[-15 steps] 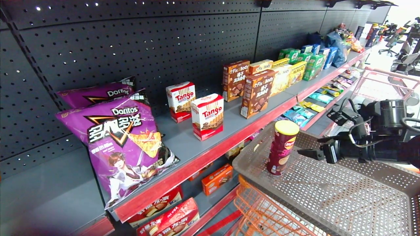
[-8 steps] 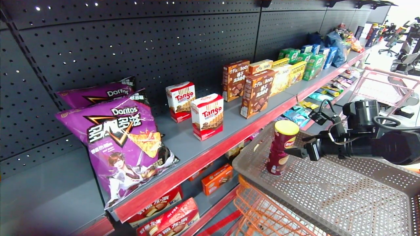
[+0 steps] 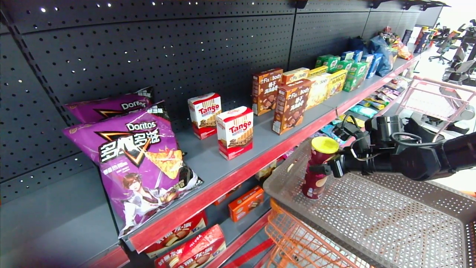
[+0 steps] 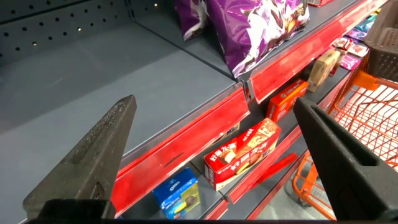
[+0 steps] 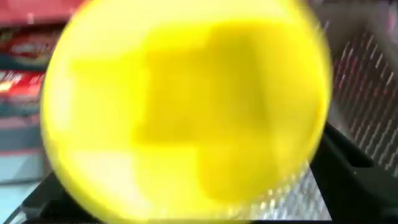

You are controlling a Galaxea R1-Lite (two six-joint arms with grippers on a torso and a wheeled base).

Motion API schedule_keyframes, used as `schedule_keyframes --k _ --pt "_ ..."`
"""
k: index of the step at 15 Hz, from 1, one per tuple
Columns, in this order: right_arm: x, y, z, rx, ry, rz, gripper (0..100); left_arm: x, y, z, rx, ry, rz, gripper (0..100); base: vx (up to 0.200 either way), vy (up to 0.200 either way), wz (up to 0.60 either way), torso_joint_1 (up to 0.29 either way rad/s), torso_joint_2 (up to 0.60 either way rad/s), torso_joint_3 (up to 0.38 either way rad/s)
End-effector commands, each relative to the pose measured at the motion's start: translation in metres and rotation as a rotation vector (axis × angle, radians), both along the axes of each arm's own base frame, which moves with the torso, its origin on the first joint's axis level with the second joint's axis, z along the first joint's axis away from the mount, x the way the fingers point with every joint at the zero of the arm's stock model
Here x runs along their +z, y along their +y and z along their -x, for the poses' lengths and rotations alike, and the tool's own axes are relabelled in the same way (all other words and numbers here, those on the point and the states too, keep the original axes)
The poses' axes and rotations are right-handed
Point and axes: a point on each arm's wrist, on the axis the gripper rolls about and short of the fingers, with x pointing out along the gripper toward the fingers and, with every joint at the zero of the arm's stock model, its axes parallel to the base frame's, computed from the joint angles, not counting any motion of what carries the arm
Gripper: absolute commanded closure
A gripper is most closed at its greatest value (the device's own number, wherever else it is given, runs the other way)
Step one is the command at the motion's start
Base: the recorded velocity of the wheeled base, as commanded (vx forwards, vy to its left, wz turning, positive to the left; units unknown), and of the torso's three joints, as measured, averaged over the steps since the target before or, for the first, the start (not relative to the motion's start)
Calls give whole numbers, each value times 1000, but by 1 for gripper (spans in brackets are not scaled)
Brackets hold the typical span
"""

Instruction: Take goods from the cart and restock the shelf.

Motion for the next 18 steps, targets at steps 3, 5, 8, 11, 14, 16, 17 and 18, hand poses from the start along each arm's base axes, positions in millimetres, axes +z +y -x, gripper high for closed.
schedule_keyframes --k 3,5,8,11,14,16,17,18 --pt "-24 25 -40 30 -67 -2 100 0 0 0 0 -2 0 0 0 0 0 0 0 0" --pt "-19 26 -36 14 -72 8 100 0 0 0 0 0 0 0 0 0 0 0 0 0" --pt "-4 22 -24 0 -100 8 100 0 0 0 0 0 0 0 0 0 0 0 0 0" --pt "30 6 6 -70 -159 18 100 0 0 0 0 0 0 0 0 0 0 0 0 0" --pt "107 -27 53 -259 -357 -1 100 0 0 0 0 -2 0 0 0 0 0 0 0 0" --pt "145 -35 88 -286 -452 -88 100 0 0 0 0 0 0 0 0 0 0 0 0 0" --pt "165 -38 111 -297 -511 -147 100 0 0 0 0 -2 0 0 0 0 0 0 0 0" --pt "181 -44 136 -305 -596 -168 100 0 0 0 0 0 0 0 0 0 0 0 0 0"
